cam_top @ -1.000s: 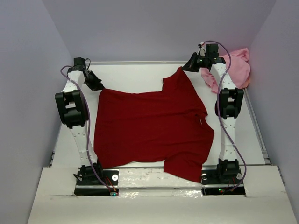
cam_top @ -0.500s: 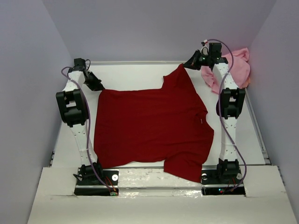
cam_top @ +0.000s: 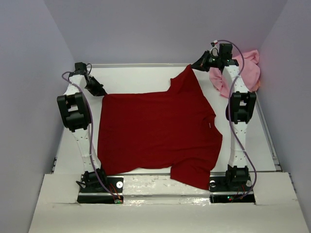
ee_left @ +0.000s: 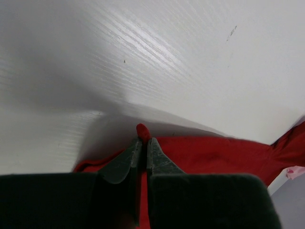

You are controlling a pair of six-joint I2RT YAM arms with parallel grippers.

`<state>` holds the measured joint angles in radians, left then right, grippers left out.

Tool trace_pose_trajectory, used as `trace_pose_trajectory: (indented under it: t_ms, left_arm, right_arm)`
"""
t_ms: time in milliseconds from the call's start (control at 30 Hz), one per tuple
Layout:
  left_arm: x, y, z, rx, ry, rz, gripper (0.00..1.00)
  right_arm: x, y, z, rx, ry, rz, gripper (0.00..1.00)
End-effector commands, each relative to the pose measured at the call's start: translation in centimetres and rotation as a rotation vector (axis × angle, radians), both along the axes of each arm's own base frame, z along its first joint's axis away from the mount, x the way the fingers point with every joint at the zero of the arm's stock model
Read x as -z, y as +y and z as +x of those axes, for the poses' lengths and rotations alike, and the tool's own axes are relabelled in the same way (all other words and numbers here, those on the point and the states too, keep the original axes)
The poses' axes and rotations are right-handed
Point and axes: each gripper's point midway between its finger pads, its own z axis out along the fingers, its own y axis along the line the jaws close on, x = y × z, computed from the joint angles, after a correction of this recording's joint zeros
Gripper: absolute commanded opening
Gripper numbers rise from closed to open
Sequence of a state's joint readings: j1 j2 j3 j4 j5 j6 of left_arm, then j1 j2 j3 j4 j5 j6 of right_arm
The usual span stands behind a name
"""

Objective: Fold and stack the t-shirts
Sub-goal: Grap the side of the flattened tshirt furthest away from the robot with both arms

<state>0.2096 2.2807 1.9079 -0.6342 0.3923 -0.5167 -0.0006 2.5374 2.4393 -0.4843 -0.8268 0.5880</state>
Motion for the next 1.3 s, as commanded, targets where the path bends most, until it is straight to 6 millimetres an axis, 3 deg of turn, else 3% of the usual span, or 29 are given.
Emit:
trace_pose_trajectory:
  t_ms: [0,233,633,933,967,1067,1267]
  left_arm:
    - [-1.4,0.7,0.4,0.007,-0.029,-0.005,0.00]
    - [-1.1,1.2,0.4,0.003,-0.029,-0.007,0.00]
    - [-3.4,1.0,0.4,0.026,-0.074,-0.008,0.00]
    - [-5.4,0.9,-1.6,-0.009,-0.083,0.004,0.00]
    - [-6.5,0.7,-1.8,-0.013,-0.106,0.007,0.00]
    - [-7.5,0.6,-2.3,-0.025,-0.137,0.008,0.00]
    - [-8.4,0.4,-3.0,-0.020,-0.153,0.009,0.00]
  right_arm:
    - [-8.0,0.0,-1.1,-0.027,-0.164,0.026,0.00]
    - [-9.2,-0.2,-2.1,-0.046,-0.172,0.037,0.00]
    - [-9.5,0.3,-5.2,-0.097,-0.116,0.069,0.00]
    - [-9.4,0.4,-7.3,-0.111,-0.085,0.061,0.00]
    - [-9.5,0.4,-7.6,-0.113,-0.083,0.061,0.00]
    - [-10.2,0.3,-8.2,-0.116,-0.102,0.051,0.00]
    - [-10.5,0.5,-9.3,-0.133,-0.096,0.061,0.00]
